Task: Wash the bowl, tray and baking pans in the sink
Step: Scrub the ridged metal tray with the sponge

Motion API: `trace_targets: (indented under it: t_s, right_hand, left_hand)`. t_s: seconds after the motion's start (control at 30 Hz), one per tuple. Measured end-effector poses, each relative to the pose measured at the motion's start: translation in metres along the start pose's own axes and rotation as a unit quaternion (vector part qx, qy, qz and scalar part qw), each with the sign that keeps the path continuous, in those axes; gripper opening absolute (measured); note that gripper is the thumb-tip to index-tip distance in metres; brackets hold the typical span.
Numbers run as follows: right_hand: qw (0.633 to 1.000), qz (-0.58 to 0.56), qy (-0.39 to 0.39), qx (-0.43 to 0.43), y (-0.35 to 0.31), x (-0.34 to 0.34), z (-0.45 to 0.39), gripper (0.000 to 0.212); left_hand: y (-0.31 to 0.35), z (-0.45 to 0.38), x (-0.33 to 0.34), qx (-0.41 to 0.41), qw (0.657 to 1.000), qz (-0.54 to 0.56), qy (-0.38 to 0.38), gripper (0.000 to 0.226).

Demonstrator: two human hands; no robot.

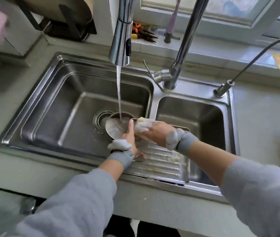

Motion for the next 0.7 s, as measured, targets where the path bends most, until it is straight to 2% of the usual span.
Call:
trace_targets:
  t_s: [0.03, 0.1, 0.17, 0.2, 0.27, 0.3, 0.33, 0.4, 0.43, 0.57, 0.6, 0.67, 0.7]
  right_hand:
    - [0.998, -0.054, -0.032, -0.032, 0.0, 0.009, -0.002, 0.041]
    - [0.996, -0.065, -0.031, -0.054, 0.009, 0.021, 0.011, 0.048]
    - [0.994, -0.021, -0.111, 0.01, 0.018, 0.029, 0.042, 0.043]
    - [0.994, -0.022, -0.096, 0.038, 0.022, 0.031, 0.054, 0.035]
    - [0.992, 0.052, -0.11, 0.028, 0.026, 0.026, 0.048, 0.032]
    - [0.993, -0.029, -0.112, 0.02, 0.021, 0.025, 0.036, 0.035]
    - [0.991, -0.106, -0.077, -0.019, 0.016, 0.022, 0.019, 0.039]
    - [0.987, -0.142, -0.014, -0.071, 0.007, 0.017, -0.005, 0.054]
    - [0.987, -0.144, -0.012, -0.075, 0.005, 0.021, -0.001, 0.06]
    - [0.983, -0.104, -0.115, 0.093, 0.026, 0.025, 0.049, 0.048]
    - [0.984, -0.092, -0.117, 0.094, 0.025, 0.022, 0.041, 0.045]
    - [0.991, -0.131, -0.037, 0.015, 0.009, 0.021, 0.004, 0.039]
    - [0.989, -0.143, -0.035, -0.004, -0.002, 0.017, -0.012, 0.038]
  left_hand:
    - [-0.002, -0.002, 0.004, -0.003, 1.0, 0.003, 0.001, 0.143]
    - [-0.003, -0.01, 0.009, -0.011, 1.0, -0.001, 0.003, 0.144]
    - [-0.005, -0.012, 0.01, -0.032, 0.999, -0.023, 0.006, 0.149]
    - [-0.003, -0.012, 0.01, -0.042, 0.998, -0.045, 0.003, 0.151]
    - [0.0, -0.014, 0.008, -0.067, 0.995, -0.076, 0.002, 0.147]
    - [0.003, -0.016, 0.007, -0.077, 0.993, -0.087, 0.0, 0.143]
    - [0.005, -0.016, 0.006, -0.081, 0.992, -0.099, 0.001, 0.14]
    - [0.004, -0.018, 0.005, -0.077, 0.991, -0.112, 0.009, 0.134]
    - [0.002, -0.015, 0.004, -0.073, 0.991, -0.112, 0.011, 0.131]
    - [0.004, -0.01, 0.0, -0.055, 0.992, -0.112, 0.004, 0.142]
    - [0.003, -0.012, 0.002, -0.059, 0.992, -0.108, 0.003, 0.143]
    - [0.002, -0.017, 0.005, -0.058, 0.994, -0.091, 0.005, 0.146]
    - [0.0, -0.02, 0.006, -0.058, 0.995, -0.08, 0.005, 0.147]
Point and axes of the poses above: each hand's wrist, its own z-axis away from the middle knuckle, its own x-axis out of the palm, y = z × x, the point moved 2 cm from there along -z, towards the middle knuckle, and after that the axes turned 11 degrees about -x, right-handed, at the moved point
